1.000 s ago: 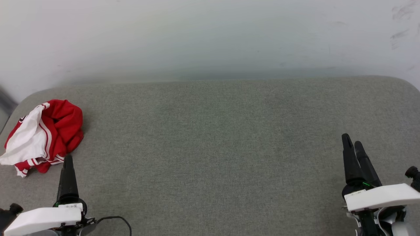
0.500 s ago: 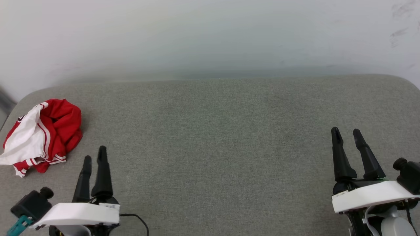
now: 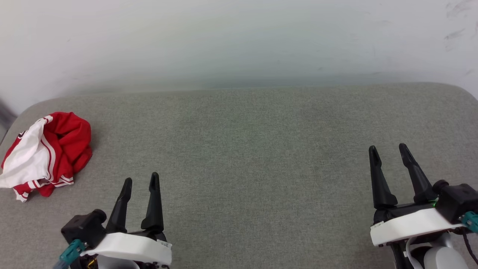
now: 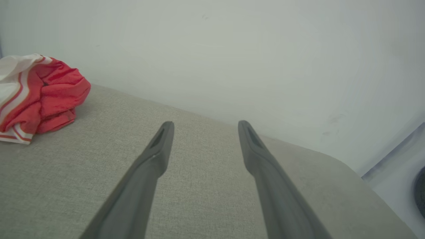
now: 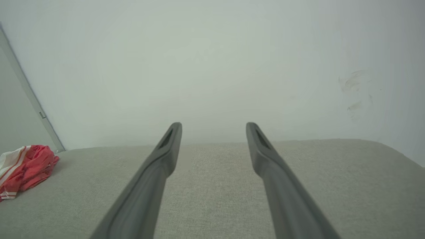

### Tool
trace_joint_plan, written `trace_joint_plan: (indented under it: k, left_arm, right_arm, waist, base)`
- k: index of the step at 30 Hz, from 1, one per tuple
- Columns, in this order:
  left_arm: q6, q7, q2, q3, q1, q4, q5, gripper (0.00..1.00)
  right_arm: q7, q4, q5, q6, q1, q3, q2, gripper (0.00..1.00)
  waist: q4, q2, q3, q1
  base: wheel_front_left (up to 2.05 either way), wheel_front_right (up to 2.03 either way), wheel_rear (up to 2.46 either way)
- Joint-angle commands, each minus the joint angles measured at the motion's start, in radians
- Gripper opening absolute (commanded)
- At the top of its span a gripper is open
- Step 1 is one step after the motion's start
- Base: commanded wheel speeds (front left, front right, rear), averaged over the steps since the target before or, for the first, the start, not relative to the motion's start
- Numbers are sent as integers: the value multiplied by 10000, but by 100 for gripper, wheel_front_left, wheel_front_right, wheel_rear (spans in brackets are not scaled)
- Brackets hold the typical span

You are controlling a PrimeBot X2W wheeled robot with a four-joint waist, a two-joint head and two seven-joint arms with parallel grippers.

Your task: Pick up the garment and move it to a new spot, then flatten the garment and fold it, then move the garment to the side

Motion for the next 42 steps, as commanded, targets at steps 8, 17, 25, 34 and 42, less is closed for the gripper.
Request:
trace_joint_plan:
  k: [8,17,25,34,42]
  left_arm:
    - [517,-264,401,-671,45,-116,1084,100]
    - [953,-475,629,-1112,87,-66,1792,100]
    - [931,-646,715,-1382,132,-6,2362,100]
    - [253,-826,314,-818,258,-111,2380,100]
    - [-465,-970,41,-178,395,59,2609,100]
  right_arm:
    - [-260,118,-1128,0,-126,64,-4,100]
    - [-476,119,-2165,-1,-133,104,-4,100]
    - [-645,44,-2652,-1,-137,200,-4,100]
    - [-824,28,-2494,-1,-139,179,-3,100]
    - [-976,342,-1461,-1,-11,245,-2,100]
  waist:
    - [-28,0,62,0]
    - [-37,0,114,0]
    - [-26,0,144,0]
    - [-40,0,213,0]
    - [-76,0,186,0]
  base:
    - [0,0,0]
    - [0,0,0]
    - [0,0,0]
    - [0,0,0]
    - [0,0,0]
